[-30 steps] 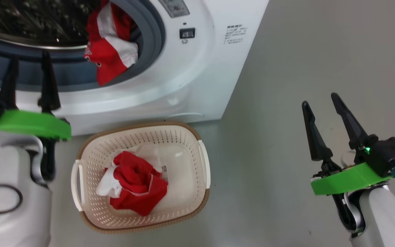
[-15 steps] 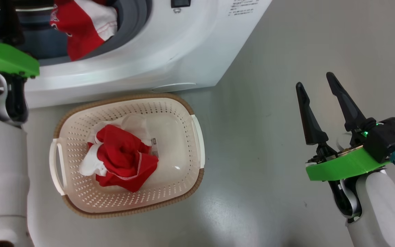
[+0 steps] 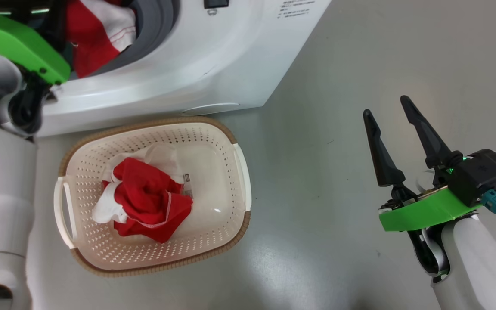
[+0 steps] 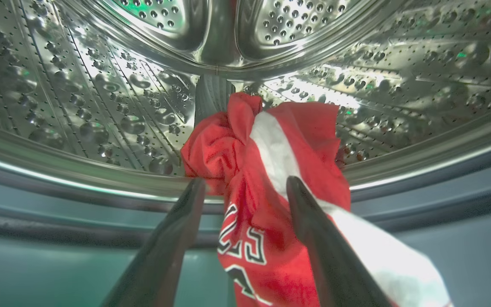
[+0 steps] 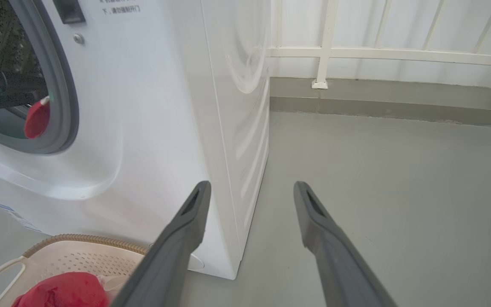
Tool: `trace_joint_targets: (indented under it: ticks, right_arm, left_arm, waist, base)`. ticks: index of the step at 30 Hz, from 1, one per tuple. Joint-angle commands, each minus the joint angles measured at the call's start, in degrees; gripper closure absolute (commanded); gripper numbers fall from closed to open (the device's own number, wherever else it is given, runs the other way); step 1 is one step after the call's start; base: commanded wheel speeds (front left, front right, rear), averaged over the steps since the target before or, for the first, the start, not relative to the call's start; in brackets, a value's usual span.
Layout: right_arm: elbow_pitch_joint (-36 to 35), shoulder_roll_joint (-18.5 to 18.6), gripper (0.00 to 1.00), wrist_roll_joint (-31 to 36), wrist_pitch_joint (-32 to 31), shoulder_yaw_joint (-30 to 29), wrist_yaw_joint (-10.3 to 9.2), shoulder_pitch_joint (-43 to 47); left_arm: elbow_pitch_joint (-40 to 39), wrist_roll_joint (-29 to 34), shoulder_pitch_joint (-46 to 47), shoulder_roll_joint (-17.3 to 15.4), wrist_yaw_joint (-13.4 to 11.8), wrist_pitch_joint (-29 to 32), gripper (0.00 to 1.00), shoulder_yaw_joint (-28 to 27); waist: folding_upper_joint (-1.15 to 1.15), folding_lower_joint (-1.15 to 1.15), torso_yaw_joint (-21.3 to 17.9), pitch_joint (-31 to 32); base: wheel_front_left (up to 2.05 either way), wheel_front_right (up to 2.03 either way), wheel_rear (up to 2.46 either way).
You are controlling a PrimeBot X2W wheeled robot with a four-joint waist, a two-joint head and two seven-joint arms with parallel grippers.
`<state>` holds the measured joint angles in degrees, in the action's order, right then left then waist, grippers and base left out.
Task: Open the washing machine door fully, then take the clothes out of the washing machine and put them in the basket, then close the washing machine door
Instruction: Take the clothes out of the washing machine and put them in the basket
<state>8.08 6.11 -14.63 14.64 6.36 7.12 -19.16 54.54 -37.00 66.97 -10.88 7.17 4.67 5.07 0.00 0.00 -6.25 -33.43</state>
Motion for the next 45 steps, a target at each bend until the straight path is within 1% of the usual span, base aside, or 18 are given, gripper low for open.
trace_joint_targets:
  ticks: [1,4,8,12,16,17,18,19,20,28,32,38,43,45]
  right_arm:
    - [-0.98,0.30,0.00,-0.87,0.36,1.47,0.36,0.07]
    - [-0.82,0.21,0.00,-1.33,0.36,2.08,0.36,0.08]
    - [-0.78,0.11,0.00,-1.73,0.36,2.48,0.36,0.30]
    - [-0.68,0.00,0.00,-2.12,0.36,2.86,0.36,0.57]
    - [-0.78,-0.01,0.00,-2.59,0.36,3.23,0.36,0.57]
    - [-0.80,0.02,0.00,-2.65,0.36,3.24,0.36,0.56]
    - [-0.81,0.04,0.00,-2.68,0.36,3.21,0.36,0.56]
    - [-0.81,0.04,0.00,-2.69,0.36,3.18,0.36,0.56]
    - [-0.79,0.03,0.00,-2.70,0.36,3.15,0.36,0.57]
    - [-0.47,-0.15,0.00,-2.77,0.36,2.77,0.36,0.57]
    - [-0.32,-0.19,0.00,-2.84,0.36,2.75,0.36,0.24]
    - [-0.24,-0.03,0.00,-2.74,0.36,2.71,0.36,-0.08]
    - [-0.18,0.22,0.00,-2.64,0.36,2.63,0.36,-0.32]
    - [-0.11,0.32,0.00,-2.63,0.36,2.56,0.36,-0.37]
  left_arm:
    - [-0.40,-0.57,0.59,-3.55,0.31,1.35,0.00,0.14]
    - [0.59,-1.94,0.75,-4.12,0.31,4.50,0.00,2.32]
    - [0.48,-3.73,0.78,-4.61,0.31,6.49,0.00,4.08]
    - [-0.28,-7.02,0.35,-4.78,0.31,9.96,0.00,6.32]
    - [0.78,-7.20,0.03,-6.37,0.31,10.63,0.00,9.07]
    - [1.04,-6.97,0.13,-6.58,0.31,10.40,0.26,9.60]
    - [1.44,-6.52,0.27,-6.86,0.31,9.78,0.63,10.03]
    - [1.91,-5.92,0.47,-7.10,0.31,9.01,0.96,10.46]
    - [2.36,-5.28,0.68,-7.29,0.20,7.99,1.00,10.84]
    - [4.47,-3.72,1.14,-6.65,0.24,-1.01,1.00,11.76]
    - [5.21,-2.06,0.69,-6.97,-0.24,-7.45,1.00,12.40]
    - [5.51,-1.41,-0.14,-6.66,-0.63,-17.02,1.00,11.73]
    - [3.32,-0.49,-1.67,-6.23,-1.26,-19.51,1.00,10.33]
    - [-0.07,0.77,-2.66,-6.58,-2.10,-19.62,1.00,8.85]
  waist:
    - [0.00,0.00,-0.32,0.28]
    - [0.00,0.00,-0.89,0.69]
    - [0.00,0.00,-1.39,1.00]
    - [0.00,0.00,-2.00,1.21]
    - [0.00,0.00,-2.78,1.28]
    - [0.00,0.00,-2.88,1.28]
    - [0.00,0.00,-2.93,1.27]
    - [0.00,0.00,-2.98,1.26]
    - [0.00,0.00,-3.02,1.27]
    - [0.00,0.00,-2.34,1.41]
    - [0.00,0.00,-1.59,1.59]
    - [0.00,0.00,-0.33,2.12]
    - [0.00,0.00,0.82,2.55]
    - [0.00,0.00,1.22,2.91]
  base:
    - [0.00,0.00,0.00]
    - [0.00,0.00,0.00]
    - [0.00,0.00,0.00]
    - [0.00,0.00,0.00]
    - [0.00,0.00,0.00]
    - [0.00,0.00,0.00]
    - [0.00,0.00,0.00]
    - [0.00,0.00,0.00]
    - [0.00,0.00,0.00]
    - [0.00,0.00,0.00]
    - [0.00,0.00,0.00]
    - [0.00,0.00,0.00]
    - [0.00,0.00,0.00]
    - [0.00,0.00,0.00]
